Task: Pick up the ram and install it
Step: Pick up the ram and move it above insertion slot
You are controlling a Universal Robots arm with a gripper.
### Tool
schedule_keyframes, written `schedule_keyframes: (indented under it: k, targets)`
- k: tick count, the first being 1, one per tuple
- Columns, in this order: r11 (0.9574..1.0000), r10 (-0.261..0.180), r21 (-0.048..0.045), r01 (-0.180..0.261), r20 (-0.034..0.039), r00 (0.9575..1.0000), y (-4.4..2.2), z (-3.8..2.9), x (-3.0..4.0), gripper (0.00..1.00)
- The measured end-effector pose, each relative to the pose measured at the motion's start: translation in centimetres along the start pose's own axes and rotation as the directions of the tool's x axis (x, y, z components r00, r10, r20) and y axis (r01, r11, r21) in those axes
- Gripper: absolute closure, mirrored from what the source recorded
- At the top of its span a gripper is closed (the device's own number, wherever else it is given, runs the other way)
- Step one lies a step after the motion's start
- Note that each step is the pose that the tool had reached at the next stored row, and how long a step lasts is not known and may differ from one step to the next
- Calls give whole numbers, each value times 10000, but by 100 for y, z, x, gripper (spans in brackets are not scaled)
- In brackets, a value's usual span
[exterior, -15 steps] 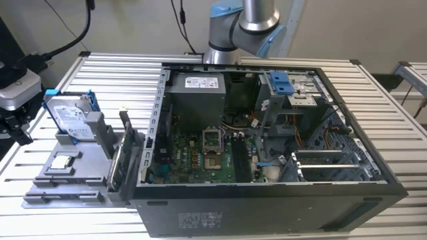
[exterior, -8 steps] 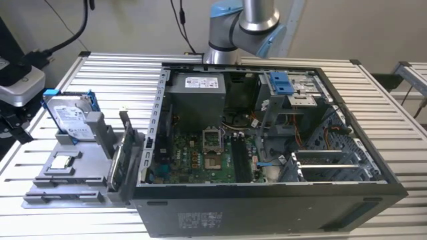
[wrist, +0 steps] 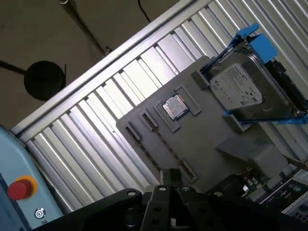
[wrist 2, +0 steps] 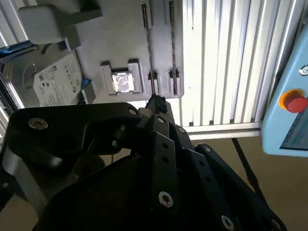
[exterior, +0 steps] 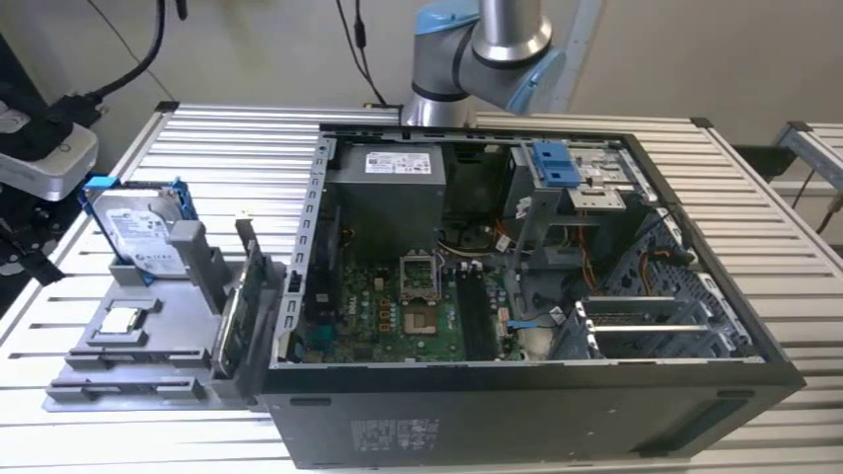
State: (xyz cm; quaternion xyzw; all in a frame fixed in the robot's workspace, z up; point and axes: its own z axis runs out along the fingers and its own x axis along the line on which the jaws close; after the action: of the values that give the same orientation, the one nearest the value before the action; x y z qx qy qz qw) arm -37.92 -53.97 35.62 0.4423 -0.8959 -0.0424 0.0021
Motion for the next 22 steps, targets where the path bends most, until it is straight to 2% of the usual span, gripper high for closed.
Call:
schedule_keyframes:
  k: [2, 5, 7, 10, 16, 22]
  targets:
    - [9995, -330, 2, 330, -17, 9995, 0, -1, 0, 89]
    - [9968, -793, 76, 793, 10, 9969, -1, -1, 0, 89]
    - [9941, -1074, 162, 1073, 51, 9942, -2, 1, 2, 89]
    - [9882, -1516, 214, 1514, 59, 9884, -4, 3, 2, 89]
    - [9774, -2105, 195, 2104, 43, 9776, -5, 11, 4, 89]
    - [9626, -2705, 162, 2704, 29, 9627, -6, 22, 6, 89]
